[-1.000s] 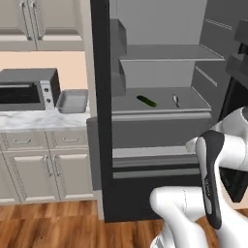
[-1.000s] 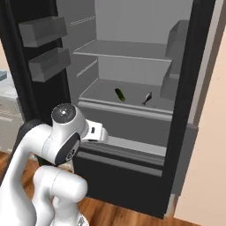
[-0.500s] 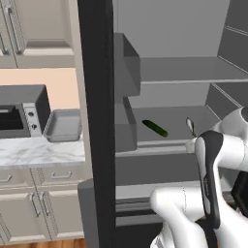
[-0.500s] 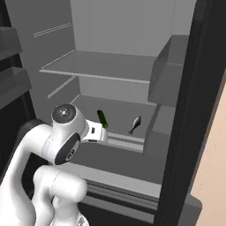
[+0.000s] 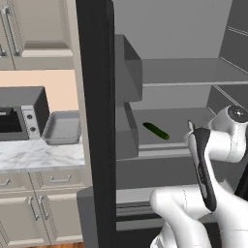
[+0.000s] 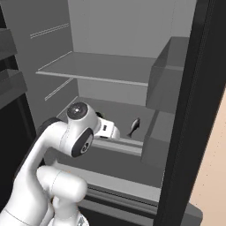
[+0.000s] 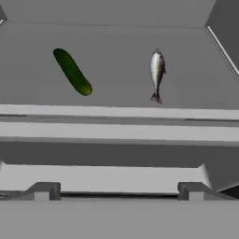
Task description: Place one cucumber and one fish in each tupperware on the nearby counter, to pack two identical lunches.
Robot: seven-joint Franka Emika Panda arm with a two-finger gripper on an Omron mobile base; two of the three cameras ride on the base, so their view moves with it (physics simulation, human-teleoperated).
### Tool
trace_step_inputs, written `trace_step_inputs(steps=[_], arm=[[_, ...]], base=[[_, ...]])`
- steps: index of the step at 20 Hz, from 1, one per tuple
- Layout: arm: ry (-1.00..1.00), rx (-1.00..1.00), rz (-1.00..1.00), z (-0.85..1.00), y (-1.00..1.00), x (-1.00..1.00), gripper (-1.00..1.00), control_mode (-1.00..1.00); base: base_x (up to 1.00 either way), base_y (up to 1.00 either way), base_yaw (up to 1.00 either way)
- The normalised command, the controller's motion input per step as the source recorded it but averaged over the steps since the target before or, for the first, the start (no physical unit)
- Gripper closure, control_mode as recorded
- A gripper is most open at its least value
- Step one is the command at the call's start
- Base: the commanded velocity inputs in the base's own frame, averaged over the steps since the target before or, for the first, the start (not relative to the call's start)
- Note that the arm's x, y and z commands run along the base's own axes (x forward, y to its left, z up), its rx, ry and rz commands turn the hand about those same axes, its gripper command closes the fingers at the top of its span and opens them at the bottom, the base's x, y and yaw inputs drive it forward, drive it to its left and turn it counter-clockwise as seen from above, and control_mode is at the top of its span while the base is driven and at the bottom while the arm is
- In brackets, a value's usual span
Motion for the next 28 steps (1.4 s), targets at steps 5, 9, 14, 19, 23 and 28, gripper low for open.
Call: trace_step_inputs(steps=[5, 9, 14, 19, 23, 28], arm=[[0.03, 0.01, -0.13, -0.05, -0.76, 0.6, -1.0, -1.0], [0.04, 0.04, 0.0, 0.0, -0.55, 0.63, -1.0, -1.0], [0.0, 0.05, 0.04, -0.2, -0.15, 0.69, -1.0, -1.0], [0.0, 0.01, 0.02, -0.33, -0.03, 0.69, -1.0, -1.0], [0.0, 0.0, 0.0, -0.24, -0.21, 0.67, -1.0, -1.0], [0.0, 0.0, 0.0, -0.22, -0.38, 0.56, -1.0, -1.0]], base=[[0.0, 0.0, 0.0], [0.0, 0.0, 0.0], [0.0, 0.0, 0.0], [0.0, 0.0, 0.0], [0.0, 0.0, 0.0], [0.0, 0.0, 0.0]])
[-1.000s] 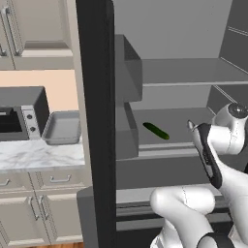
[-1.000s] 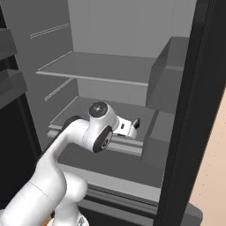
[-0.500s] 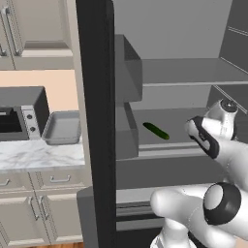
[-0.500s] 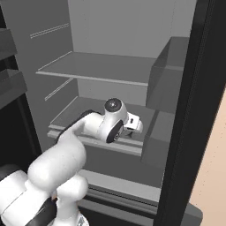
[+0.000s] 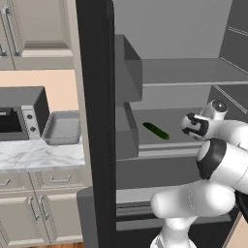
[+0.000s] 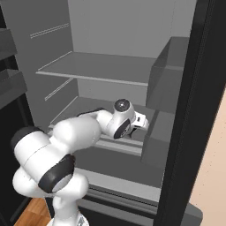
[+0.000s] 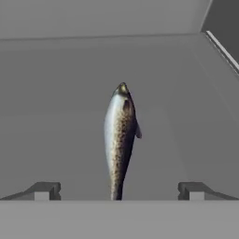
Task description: Place one cucumber and one fish in each tupperware on the nearby counter, to pack two identical lunches.
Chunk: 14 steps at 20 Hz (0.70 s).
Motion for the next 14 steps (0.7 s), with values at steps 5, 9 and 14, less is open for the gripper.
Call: trace_step_inputs(steps=[5, 9, 14], arm=[[0.0, 0.0, 0.0, -0.26, -0.19, 0.46, -1.0, -1.0], [0.0, 0.0, 0.0, -0.27, -0.02, 0.33, -1.0, -1.0], [0.0, 0.0, 0.0, -0.26, 0.0, 0.25, -1.0, -1.0]], base=[[0.0, 0.0, 0.0], [0.0, 0.0, 0.0], [0.0, 0.0, 0.0]])
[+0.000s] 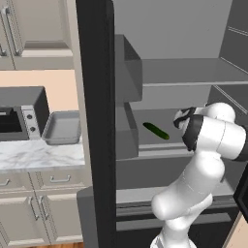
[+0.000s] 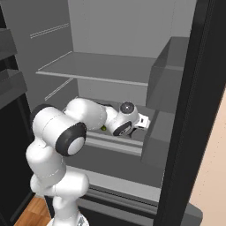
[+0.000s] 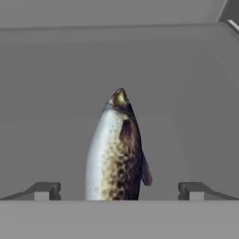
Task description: Place one cucumber and one fish in each tupperware on the nearby counter, to pack two identical lunches.
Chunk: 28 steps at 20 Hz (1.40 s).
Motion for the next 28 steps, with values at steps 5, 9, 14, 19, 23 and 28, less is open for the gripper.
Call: trace_step_inputs(steps=[5, 9, 14, 19, 23, 28], arm=[[0.01, 0.0, 0.0, -0.29, 0.0, 0.14, 1.0, -1.0], [0.02, 0.0, 0.0, -0.32, 0.0, 0.0, 1.0, -1.0], [0.05, -0.01, 0.0, -0.48, 0.07, -0.02, 1.0, -1.0], [0.11, -0.07, 0.03, -0.35, 0.42, -0.21, 1.0, -1.0], [0.16, -0.09, 0.0, 0.03, 0.15, -0.53, 1.0, -1.0], [0.04, -0.03, 0.01, 0.71, 0.0, -0.78, 1.0, -1.0]], base=[[0.0, 0.0, 0.0], [0.0, 0.0, 0.0], [0.0, 0.0, 0.0], [0.0, 0.0, 0.0], [0.0, 0.0, 0.0], [0.0, 0.0, 0.0]])
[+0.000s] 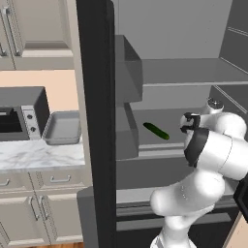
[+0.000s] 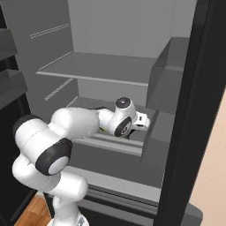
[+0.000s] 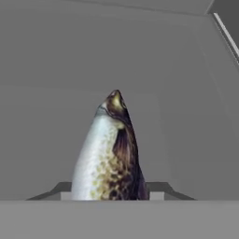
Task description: Place one cucumber and one fish in each tupperware on the nearby counter, to pack two identical lunches.
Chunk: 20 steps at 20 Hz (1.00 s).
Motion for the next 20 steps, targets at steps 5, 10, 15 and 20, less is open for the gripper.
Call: trace_step_inputs(steps=[5, 10, 15, 20], arm=[[-0.18, 0.0, 0.04, 0.67, 0.07, -0.99, 1.0, -1.0], [-0.39, 0.0, 0.05, 0.55, 0.28, -1.0, 1.0, -1.0], [-0.16, 0.0, 0.06, 0.97, 0.48, -0.91, 1.0, -1.0], [-0.01, -0.01, 0.15, 1.0, 0.21, -0.99, 1.0, -1.0]], base=[[0.0, 0.0, 0.0], [0.0, 0.0, 0.0], [0.0, 0.0, 0.0], [0.0, 0.0, 0.0]])
